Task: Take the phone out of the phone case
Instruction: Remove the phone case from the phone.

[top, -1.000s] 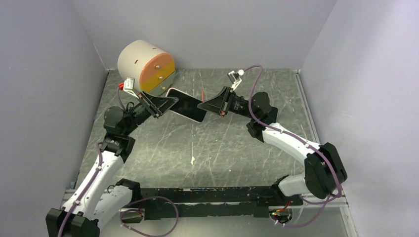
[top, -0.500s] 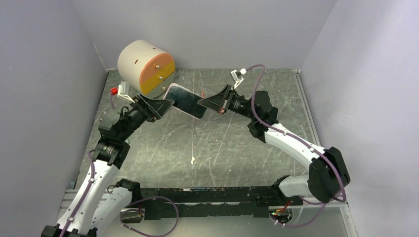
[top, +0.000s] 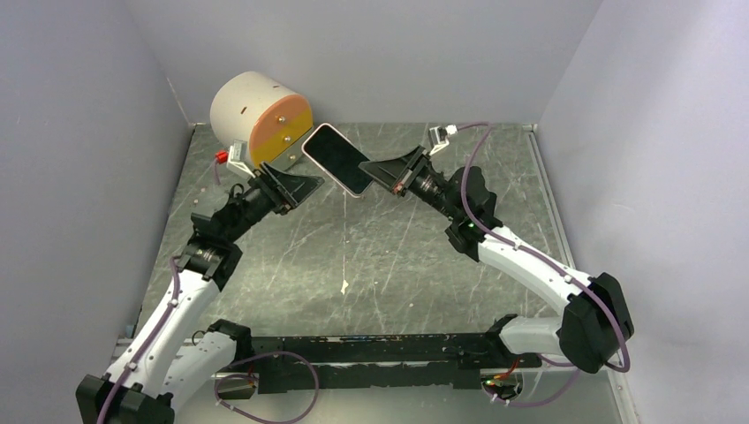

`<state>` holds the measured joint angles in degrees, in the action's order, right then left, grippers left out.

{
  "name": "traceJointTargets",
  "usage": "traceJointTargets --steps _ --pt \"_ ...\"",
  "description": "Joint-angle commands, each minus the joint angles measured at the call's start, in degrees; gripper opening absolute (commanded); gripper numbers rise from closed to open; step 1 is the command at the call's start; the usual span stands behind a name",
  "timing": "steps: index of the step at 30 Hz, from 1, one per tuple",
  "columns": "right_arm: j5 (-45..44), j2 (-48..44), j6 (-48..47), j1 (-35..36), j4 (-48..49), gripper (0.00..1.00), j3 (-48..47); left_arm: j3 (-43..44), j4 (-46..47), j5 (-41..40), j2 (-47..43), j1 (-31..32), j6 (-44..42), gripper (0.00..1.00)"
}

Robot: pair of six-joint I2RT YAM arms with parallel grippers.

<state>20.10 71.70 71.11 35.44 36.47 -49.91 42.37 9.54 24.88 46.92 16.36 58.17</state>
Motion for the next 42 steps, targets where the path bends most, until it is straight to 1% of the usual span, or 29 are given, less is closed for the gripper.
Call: traceJointTargets --steps 1,7,13,16,20,28,34,42 --pt "-4.0 -0.7 2.8 1.7 7.0 0.0 -1.5 2.5 5.8 2.3 2.5 2.0 0.6 0.66" --pt "-5.0 0.3 3.2 2.6 7.7 0.0 -2.0 2.7 8.4 1.5 4.8 4.0 0.7 0.65" --pt "-5.3 0.8 2.8 3.3 7.8 0.0 -2.5 3.7 8.5 1.7 6.2 5.5 -0.4 0.63" --pt "-6.1 0.4 2.4 3.3 7.8 0.0 -2.1 3.5 7.6 1.4 5.9 6.0 -1.0 0.62" --pt "-6.9 0.1 2.4 3.3 7.9 0.0 -1.9 2.7 6.7 0.9 5.1 6.4 -1.3 0.58" --pt "-8.2 -0.5 1.6 3.3 7.8 0.0 -2.1 1.3 5.4 -0.1 2.7 6.7 -2.2 0.6" --pt "-7.7 -0.2 1.8 3.3 8.1 0.0 -2.3 1.2 5.6 1.0 3.5 6.8 -2.1 0.6" --pt "-9.0 -1.1 1.9 3.3 8.2 0.0 -1.9 0.0 4.7 0.0 3.3 7.2 -1.2 0.56"
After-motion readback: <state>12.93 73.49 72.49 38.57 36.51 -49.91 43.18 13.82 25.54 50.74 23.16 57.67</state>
